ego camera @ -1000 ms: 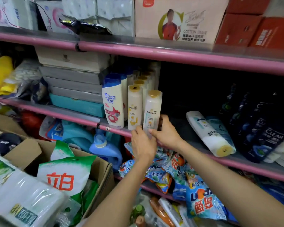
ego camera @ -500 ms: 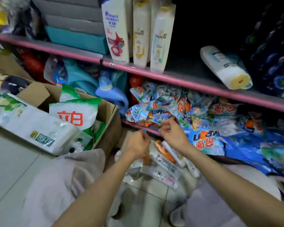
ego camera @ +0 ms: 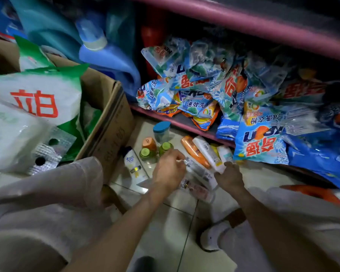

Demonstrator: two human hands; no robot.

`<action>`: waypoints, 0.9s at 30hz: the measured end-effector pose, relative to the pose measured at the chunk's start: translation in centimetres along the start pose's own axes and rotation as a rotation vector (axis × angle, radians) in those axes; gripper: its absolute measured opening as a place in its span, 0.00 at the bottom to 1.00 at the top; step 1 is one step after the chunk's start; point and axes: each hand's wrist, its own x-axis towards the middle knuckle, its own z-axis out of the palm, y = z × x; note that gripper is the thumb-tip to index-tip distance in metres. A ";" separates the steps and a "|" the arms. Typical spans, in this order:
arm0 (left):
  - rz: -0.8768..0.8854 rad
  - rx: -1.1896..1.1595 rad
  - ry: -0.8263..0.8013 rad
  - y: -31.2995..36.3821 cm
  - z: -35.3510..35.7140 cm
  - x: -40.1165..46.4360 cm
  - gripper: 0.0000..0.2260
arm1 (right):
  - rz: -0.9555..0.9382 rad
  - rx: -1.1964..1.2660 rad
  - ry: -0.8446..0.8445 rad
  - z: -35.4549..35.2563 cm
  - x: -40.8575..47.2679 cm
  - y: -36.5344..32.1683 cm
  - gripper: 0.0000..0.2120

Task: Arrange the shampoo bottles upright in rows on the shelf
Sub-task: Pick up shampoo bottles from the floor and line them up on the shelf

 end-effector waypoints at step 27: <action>-0.448 -0.448 -0.469 -3.8 9.6 4.0 0.04 | 0.350 0.533 -0.153 4.3 8.7 8.9 0.32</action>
